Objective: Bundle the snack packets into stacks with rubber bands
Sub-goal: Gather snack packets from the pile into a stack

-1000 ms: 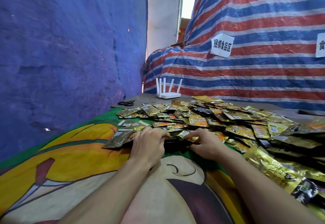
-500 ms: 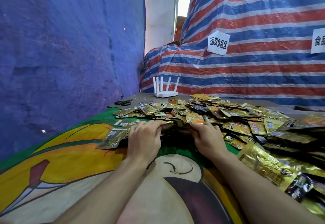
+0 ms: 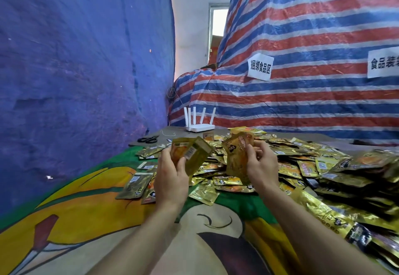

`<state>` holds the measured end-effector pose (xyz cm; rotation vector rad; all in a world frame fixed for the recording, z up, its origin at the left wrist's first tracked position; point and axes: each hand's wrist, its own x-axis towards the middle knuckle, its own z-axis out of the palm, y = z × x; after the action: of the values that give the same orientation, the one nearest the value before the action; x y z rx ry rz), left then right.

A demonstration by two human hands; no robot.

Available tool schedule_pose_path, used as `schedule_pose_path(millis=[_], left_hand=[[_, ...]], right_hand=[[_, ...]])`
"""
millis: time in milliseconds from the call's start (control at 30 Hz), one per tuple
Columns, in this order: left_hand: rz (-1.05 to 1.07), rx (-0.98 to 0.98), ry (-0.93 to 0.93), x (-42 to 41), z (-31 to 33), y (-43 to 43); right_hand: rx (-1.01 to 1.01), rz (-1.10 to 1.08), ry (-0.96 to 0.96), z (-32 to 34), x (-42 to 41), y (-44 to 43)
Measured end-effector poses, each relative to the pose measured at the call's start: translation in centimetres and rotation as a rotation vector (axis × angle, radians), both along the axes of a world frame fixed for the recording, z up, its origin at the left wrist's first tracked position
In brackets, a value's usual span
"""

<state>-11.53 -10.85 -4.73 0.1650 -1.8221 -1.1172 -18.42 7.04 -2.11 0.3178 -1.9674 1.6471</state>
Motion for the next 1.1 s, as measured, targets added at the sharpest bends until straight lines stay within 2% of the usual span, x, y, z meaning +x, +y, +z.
schedule_pose_path(millis=[100,200,300,400,467,600,700,867,1033,1100], left_hand=[[-0.114,0.228,-0.077,-0.1,0.6,0.3],[-0.219,0.375,-0.132,-0.4,0.7,1.5],[-0.276,0.511,-0.225,-0.8,0.4,3.6],[-0.278,0.548,-0.363,-1.1,0.5,6.2],[-0.300,0.620,-0.390,-1.4,0.8,8.2],[-0.510,0.766,-0.349,-1.9,0.8,12.1],[-0.601,0.771,-0.365,-2.0,0.3,13.5],[-0.634,0.578,-0.363,-1.5,-0.1,13.4],[-0.841,0.625,-0.382,-0.2,-0.4,13.6],[-0.913,0.591,-0.387,0.1,-0.4,13.5]], right_hand=[[-0.142,0.118,-0.099,0.9,1.2,0.4],[-0.170,0.184,-0.150,1.3,2.7,1.8],[-0.145,0.135,-0.211,1.4,3.7,3.8],[-0.172,0.105,-0.305,0.7,4.8,5.6],[-0.209,0.037,-0.310,-0.1,5.3,6.6],[-0.445,0.062,-0.295,-1.1,5.9,7.9],[-0.516,0.105,-0.346,-1.5,5.5,8.6],[-0.544,0.218,-0.474,-1.5,4.7,8.6],[-0.377,0.291,-0.385,-2.3,4.8,7.6],[-0.386,0.346,-0.378,-2.5,4.9,7.6]])
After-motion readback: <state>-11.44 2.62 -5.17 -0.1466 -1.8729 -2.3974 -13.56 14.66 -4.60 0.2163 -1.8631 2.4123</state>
